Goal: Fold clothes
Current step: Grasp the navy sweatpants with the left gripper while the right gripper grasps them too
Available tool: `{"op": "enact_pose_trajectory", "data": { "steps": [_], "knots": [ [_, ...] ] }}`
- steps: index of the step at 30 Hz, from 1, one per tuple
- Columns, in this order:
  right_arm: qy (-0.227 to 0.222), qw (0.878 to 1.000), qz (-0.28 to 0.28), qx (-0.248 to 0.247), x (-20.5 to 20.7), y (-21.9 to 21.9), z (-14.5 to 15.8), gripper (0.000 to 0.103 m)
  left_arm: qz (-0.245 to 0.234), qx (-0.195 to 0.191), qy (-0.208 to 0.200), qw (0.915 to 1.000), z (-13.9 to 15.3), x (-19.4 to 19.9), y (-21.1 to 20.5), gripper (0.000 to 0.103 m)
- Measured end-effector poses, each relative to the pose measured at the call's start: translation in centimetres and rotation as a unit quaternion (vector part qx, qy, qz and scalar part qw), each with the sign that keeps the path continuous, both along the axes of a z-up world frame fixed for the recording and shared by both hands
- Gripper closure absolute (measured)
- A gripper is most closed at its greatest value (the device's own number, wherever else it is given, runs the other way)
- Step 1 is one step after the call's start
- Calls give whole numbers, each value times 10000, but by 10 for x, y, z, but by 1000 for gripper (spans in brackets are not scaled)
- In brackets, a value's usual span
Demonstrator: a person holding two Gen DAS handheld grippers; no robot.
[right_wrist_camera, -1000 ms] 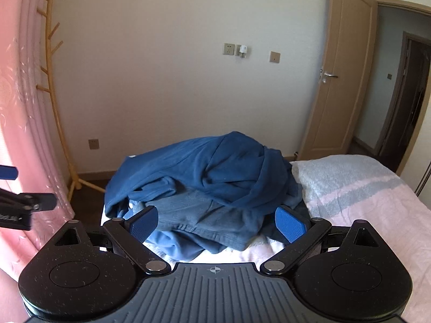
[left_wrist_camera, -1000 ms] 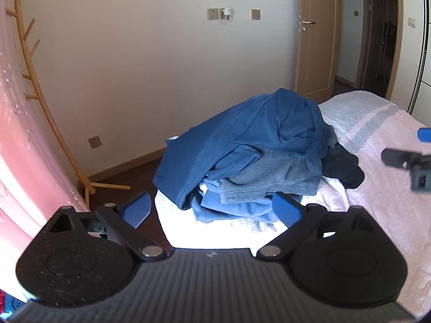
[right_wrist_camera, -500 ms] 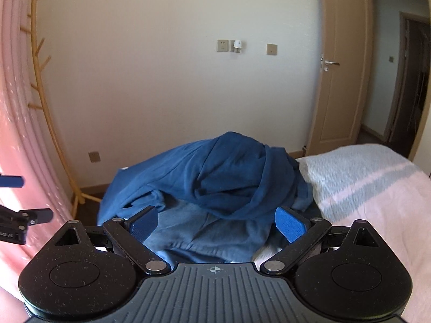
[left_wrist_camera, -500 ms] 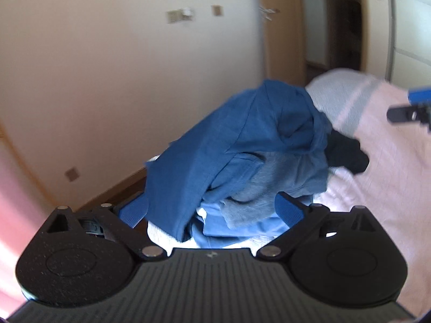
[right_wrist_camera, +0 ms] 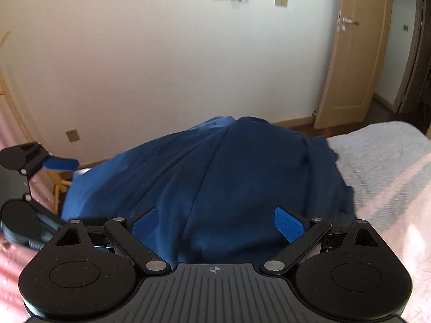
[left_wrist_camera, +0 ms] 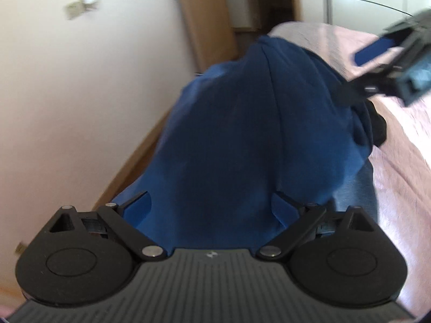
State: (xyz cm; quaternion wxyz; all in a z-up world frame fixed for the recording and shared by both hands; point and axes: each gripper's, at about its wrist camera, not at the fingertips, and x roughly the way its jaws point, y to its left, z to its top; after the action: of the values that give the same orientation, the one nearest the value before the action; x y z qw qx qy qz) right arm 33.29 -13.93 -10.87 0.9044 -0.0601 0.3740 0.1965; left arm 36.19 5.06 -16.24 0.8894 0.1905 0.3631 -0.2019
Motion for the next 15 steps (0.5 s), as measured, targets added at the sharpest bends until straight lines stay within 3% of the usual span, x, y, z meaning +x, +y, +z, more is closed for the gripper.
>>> {"op": "enact_pose_trajectory", "data": {
  "steps": [2,3,4,5,6,7,8,9,10,11,12,14,15],
  "knots": [
    [170,9998,-45,52,24,6,-13,7,-161,-123,143,9997,-9,15,2,12],
    [289,9995,-80,72,34,8,-21,8,-221,-254,250,9991,-12,21,4,22],
    [412,9990,-112,99,43,10,-28,23,-263,-371,330,9984,-14,25,5,40],
    [552,9982,-124,186,49,10,-33,36,-270,-461,364,9979,-13,26,7,46],
    [658,9972,-153,331,52,8,-36,40,-301,-538,362,9974,-12,26,8,62],
    [676,9968,-166,387,51,6,-35,51,-378,-589,293,9971,-8,23,8,84],
    [644,9971,-139,385,49,3,-33,61,-445,-664,213,9966,-3,20,8,93],
    [625,9968,-136,479,46,-3,-29,63,-485,-775,117,9957,4,16,8,100],
    [636,9955,-177,681,46,-12,-24,72,-535,-844,23,9950,13,11,5,103],
    [609,9934,-284,933,42,-26,-17,93,-631,-867,-97,9942,22,5,1,103],
    [600,9901,-325,1225,39,-37,-6,100,-735,-889,-222,9931,31,-1,-4,103],
    [484,9821,-408,1772,28,-66,16,100,-997,-945,-466,9894,48,-20,-19,103],
    [325,9820,-399,1815,19,-76,29,100,-1173,-1008,-545,9865,57,-35,-33,103]
  ]
}}
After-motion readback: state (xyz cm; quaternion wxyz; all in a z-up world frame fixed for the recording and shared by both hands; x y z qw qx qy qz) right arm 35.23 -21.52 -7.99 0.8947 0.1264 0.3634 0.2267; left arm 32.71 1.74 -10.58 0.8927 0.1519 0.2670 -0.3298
